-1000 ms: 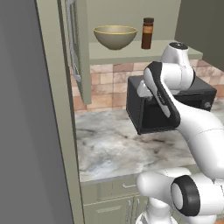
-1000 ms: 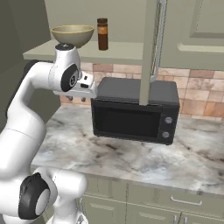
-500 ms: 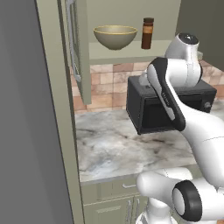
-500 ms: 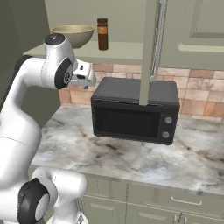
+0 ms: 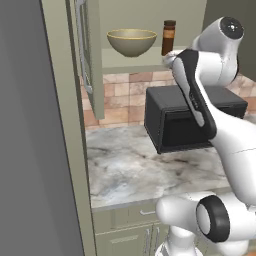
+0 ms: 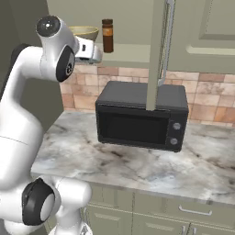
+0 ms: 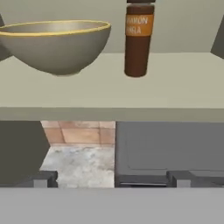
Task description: Take the cinnamon bottle from the cabinet and place it on the dining table, next to the plate with the cupcake. Then take the chocolate from the dining counter and place it on the cupcake plate.
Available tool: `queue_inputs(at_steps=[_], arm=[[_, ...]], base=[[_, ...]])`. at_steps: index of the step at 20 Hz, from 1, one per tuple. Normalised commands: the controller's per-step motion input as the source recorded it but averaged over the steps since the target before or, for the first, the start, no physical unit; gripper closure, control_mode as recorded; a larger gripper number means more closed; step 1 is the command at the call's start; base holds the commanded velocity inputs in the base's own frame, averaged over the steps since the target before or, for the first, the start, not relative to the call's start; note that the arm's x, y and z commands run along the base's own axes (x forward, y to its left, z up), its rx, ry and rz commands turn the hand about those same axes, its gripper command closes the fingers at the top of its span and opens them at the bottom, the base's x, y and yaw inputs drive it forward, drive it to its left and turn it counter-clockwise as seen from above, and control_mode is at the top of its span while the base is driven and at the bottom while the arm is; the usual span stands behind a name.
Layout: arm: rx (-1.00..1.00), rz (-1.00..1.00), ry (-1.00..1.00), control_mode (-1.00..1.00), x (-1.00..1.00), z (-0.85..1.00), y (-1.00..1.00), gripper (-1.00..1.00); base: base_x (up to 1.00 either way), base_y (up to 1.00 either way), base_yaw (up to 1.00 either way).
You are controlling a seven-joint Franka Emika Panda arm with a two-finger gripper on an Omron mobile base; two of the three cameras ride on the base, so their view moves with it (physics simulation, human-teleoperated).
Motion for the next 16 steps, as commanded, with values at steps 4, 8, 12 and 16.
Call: queue_inputs(at_steps=[4, 8, 12, 16], arm=[[0.03, 0.00, -0.16, -1.00, 0.57, 0.78, -0.06, -1.00], [0.00, -0.02, -0.13, -1.00, 0.55, 0.19, -0.11, -1.00], [0.00, -0.03, -0.01, -1.00, 0.42, 0.00, -0.46, -1.00], [0.00, -0.01, 0.00, -1.00, 0.52, 0.00, -0.24, -1.00]], base=[[0.00, 0.00, 0.00], [0.00, 0.00, 0.00], [0.00, 0.00, 0.00], [0.00, 0.00, 0.00]])
